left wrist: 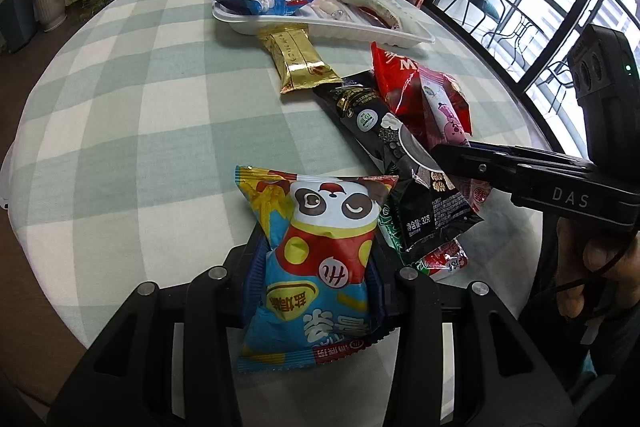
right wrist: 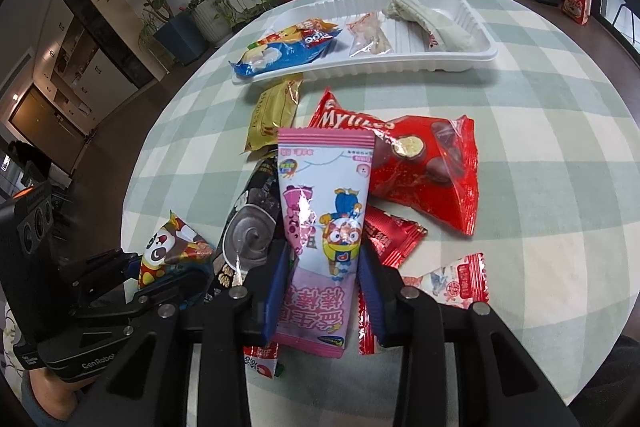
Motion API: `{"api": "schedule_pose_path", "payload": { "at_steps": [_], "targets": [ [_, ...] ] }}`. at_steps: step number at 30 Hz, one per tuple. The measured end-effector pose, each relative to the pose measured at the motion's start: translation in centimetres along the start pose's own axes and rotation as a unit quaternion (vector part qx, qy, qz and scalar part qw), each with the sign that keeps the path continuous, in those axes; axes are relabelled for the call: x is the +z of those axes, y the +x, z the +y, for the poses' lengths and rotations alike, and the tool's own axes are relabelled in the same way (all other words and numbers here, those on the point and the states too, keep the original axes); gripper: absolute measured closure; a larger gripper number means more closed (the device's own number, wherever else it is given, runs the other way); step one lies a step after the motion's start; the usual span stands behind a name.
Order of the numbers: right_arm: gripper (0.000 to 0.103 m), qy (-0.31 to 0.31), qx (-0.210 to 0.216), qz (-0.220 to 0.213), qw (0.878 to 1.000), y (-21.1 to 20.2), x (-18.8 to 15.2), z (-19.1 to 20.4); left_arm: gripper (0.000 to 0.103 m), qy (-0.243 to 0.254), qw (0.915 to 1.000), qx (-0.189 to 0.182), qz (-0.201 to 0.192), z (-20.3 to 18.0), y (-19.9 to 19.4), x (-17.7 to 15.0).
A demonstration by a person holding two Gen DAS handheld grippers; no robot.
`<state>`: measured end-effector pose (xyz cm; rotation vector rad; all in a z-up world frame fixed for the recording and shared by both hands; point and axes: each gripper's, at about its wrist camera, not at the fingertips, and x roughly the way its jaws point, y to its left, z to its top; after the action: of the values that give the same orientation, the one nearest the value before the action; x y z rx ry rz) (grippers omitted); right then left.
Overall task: Organize snacks
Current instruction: 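Grasp the panda-print blue bag with left tool while right tool grasps pink candy packet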
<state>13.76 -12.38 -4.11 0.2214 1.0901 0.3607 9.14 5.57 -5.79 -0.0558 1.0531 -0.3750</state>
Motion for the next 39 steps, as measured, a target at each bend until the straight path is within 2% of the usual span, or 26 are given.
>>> {"api": "schedule_pose_path", "payload": {
  "at_steps": [11, 30, 35, 39],
  "targets": [
    [0.078, 0.009, 0.009, -0.009, 1.000, -0.7, -0.4, -0.4, 0.064, -0.006, 0.9999, -0.007, -0.009, 0.2, -0.3, 0.0],
    [0.080, 0.048, 0.055, -0.029, 0.997, -4.9, -0.7, -1.7, 0.064, -0.035, 0.9971, -0.055, -0.038, 0.9, -2.2, 0.4],
    [0.080, 0.064, 0.056, -0.043, 0.995, -6.3, -0.3, -3.1, 0.064, -0.046, 0.9949, -0.067, -0.059, 1.8, -3.8, 1.6],
    [0.080, 0.085, 0.046, -0.063, 0.993, -7.8, 0.9, -5.4, 0.064, -0.049, 0.9936, -0.061, -0.081, 2.9, -5.4, 3.6]
  ]
}}
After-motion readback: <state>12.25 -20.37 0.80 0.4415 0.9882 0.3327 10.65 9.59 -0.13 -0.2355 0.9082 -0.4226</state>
